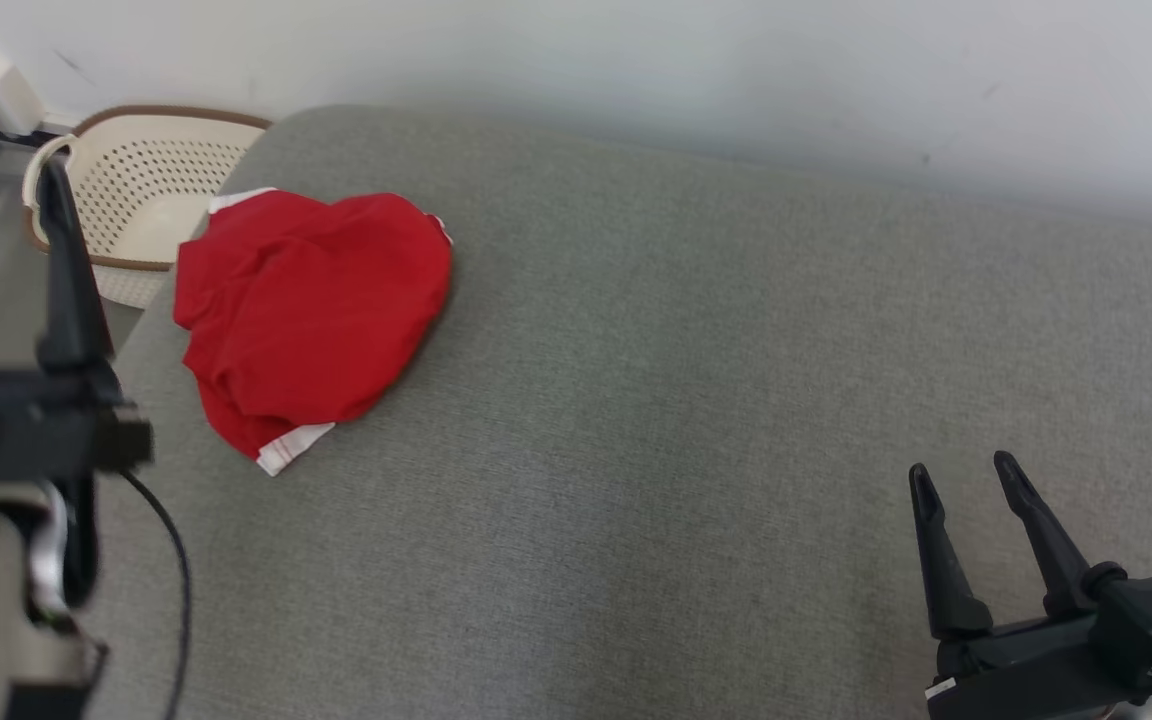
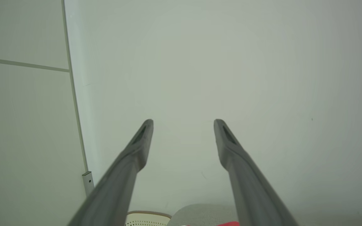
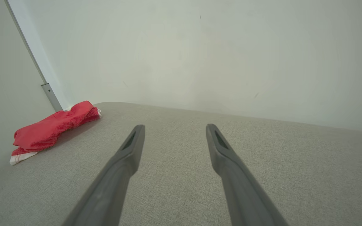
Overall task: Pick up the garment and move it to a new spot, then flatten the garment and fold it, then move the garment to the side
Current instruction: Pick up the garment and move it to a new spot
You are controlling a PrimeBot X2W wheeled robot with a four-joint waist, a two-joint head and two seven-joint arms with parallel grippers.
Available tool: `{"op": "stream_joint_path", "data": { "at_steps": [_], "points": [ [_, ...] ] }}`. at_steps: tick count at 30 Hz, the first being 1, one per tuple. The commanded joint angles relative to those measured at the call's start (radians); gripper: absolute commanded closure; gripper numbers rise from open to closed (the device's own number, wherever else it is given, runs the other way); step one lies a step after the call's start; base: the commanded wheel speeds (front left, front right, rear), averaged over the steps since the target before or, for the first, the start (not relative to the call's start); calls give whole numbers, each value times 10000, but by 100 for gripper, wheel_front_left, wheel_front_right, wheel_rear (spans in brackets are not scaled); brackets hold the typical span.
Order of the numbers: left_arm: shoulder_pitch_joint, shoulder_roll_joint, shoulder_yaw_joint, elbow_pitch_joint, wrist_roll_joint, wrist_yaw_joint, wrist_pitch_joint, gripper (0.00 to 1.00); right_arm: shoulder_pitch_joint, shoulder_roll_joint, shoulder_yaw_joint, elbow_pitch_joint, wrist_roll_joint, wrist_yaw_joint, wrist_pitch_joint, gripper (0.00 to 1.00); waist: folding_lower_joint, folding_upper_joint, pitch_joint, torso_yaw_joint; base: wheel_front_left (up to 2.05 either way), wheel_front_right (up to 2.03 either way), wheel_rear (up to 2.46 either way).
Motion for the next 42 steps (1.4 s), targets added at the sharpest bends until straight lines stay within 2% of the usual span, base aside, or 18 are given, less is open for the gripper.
{"op": "stream_joint_path", "data": {
  "at_steps": [1,8,11,12,13,16,24,31,32,34,38,42],
  "points": [
    [-625,323,84,347,-46,-157,368,0,-115,-137,9,-60,-39,-10,5,0,0,-1,393,-284,0,0,0],
    [-2922,855,310,3066,-956,-729,1622,0,-504,-374,36,-152,88,-10,16,0,0,-1,1250,-825,0,0,0],
    [-3434,1069,257,4518,-1105,-920,2060,0,-672,-493,85,-166,105,-10,26,0,0,-1,1595,-1042,0,0,0],
    [-3434,1069,257,4518,-1105,-920,2060,0,-672,-493,85,-166,105,-10,26,0,0,-1,1595,-1042,0,0,0],
    [-3687,1145,232,5411,-1210,-1032,2258,0,-771,-564,90,-181,120,-10,26,0,0,-1,1820,-1156,0,0,0],
    [-3869,1171,213,6197,-1259,-1120,2361,0,-855,-651,77,-226,155,-11,44,0,0,-1,2051,-1236,0,0,0],
    [-4040,876,399,8916,-1963,-1442,2556,0,-1192,-935,149,-407,199,-11,127,0,0,-1,2791,-1420,0,0,0],
    [-4130,543,549,10569,-2499,-1734,2591,0,-1333,-1074,151,-445,261,-11,181,0,0,-1,3023,-1444,0,0,0],
    [-4153,529,534,10712,-2486,-1780,2527,15,-1347,-1083,162,-428,278,-11,171,0,0,-1,3009,-1446,0,0,0],
    [-4228,530,536,10946,-2538,-1815,2296,100,-1372,-1073,169,-398,297,-11,179,0,0,-1,2960,-1437,0,0,0],
    [-4578,770,425,11107,-2391,-1878,1732,100,-1319,-1004,144,-332,312,-11,183,0,0,-1,2749,-1394,0,0,0],
    [-4889,949,218,11045,-2115,-1699,941,100,-1204,-909,114,-213,349,-11,124,0,0,-1,2402,-1345,0,0,0]
  ]
}}
